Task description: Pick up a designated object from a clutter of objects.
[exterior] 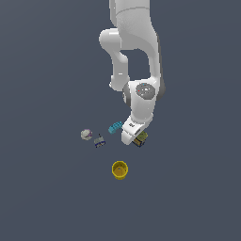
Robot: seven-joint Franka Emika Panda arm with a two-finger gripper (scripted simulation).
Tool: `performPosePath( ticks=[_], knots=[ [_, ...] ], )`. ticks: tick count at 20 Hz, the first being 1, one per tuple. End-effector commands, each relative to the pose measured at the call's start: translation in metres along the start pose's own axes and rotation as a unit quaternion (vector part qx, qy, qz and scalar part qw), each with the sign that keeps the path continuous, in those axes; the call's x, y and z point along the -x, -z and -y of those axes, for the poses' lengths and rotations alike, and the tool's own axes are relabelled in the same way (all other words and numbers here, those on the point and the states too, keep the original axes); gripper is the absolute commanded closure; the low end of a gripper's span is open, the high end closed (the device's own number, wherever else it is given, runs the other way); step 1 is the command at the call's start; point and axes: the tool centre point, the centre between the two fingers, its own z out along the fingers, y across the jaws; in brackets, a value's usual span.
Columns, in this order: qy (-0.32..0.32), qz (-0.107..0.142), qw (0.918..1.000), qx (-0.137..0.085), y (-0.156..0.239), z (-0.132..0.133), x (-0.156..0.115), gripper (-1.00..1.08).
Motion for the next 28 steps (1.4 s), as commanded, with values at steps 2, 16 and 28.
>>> performPosePath(
  ticks=[2, 16, 28],
  knots=[
    [0.0, 0.0, 1.0, 0.0, 0.0, 0.0, 0.0, 1.08],
    [0.0, 0.0, 1.0, 0.0, 0.054, -0.028, 0.027, 1.08],
    [0.001, -0.002, 1.0, -0.002, 0.165, -0.084, 0.08, 1.08]
  ],
)
